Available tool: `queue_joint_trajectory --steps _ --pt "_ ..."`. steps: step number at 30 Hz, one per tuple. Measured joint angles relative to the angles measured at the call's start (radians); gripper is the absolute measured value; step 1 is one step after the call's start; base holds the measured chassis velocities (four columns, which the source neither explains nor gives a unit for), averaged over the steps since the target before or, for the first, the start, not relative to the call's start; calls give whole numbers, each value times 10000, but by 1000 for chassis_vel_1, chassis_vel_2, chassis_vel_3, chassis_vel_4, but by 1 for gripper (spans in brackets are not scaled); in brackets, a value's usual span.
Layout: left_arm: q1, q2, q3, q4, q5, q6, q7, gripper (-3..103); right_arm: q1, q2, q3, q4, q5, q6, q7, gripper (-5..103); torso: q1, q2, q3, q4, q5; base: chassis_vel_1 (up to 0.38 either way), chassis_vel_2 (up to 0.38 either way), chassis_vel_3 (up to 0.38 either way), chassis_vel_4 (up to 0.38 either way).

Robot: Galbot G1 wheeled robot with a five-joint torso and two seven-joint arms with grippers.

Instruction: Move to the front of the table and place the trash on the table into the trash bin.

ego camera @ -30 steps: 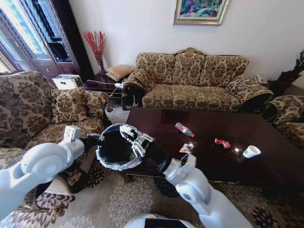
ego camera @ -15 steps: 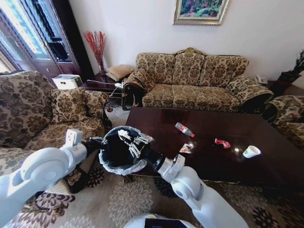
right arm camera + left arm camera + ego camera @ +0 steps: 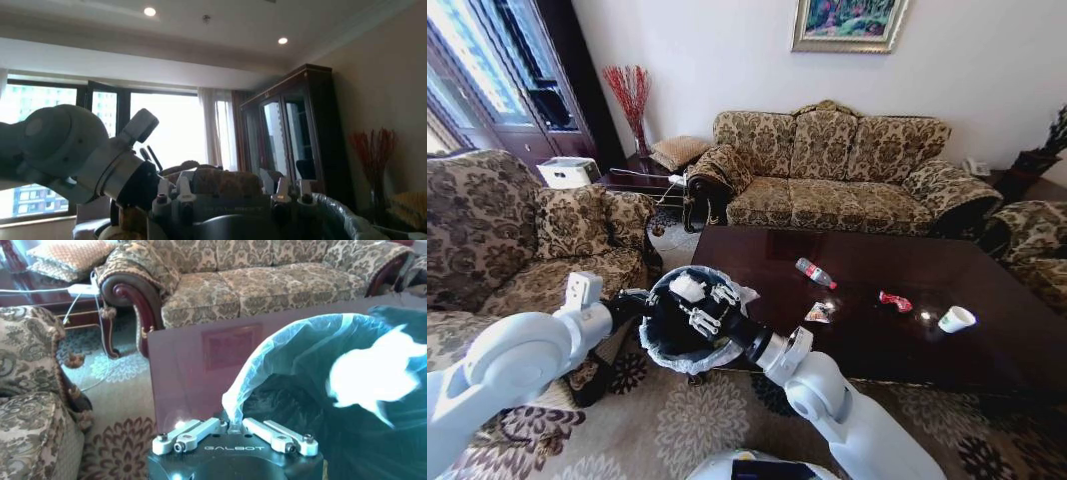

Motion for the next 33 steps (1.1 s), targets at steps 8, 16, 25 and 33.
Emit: queue_joint_trajectory --steps 8,16,25,33 --pt "24 -3 -50 -171 -77 61 -35 0 -26 9 55 6 35 176 -254 87 0 0 0 -1 0 0 0 0 0" --pt "59 -59 -72 -171 -167 93 -109 0 -114 22 56 173 399 582 -676 100 0 0 0 -1 0 0 0 0 0" --pt "117 -151 -51 -167 -149 112 -160 0 -105 -25 573 183 -947 750 -796 100 0 0 0 -1 0 0 0 0 0" --pt "87 -167 49 -149 -47 118 -155 0 -179 -224 1044 499 -1779 403 -476 100 0 0 0 -1 0 0 0 0 0"
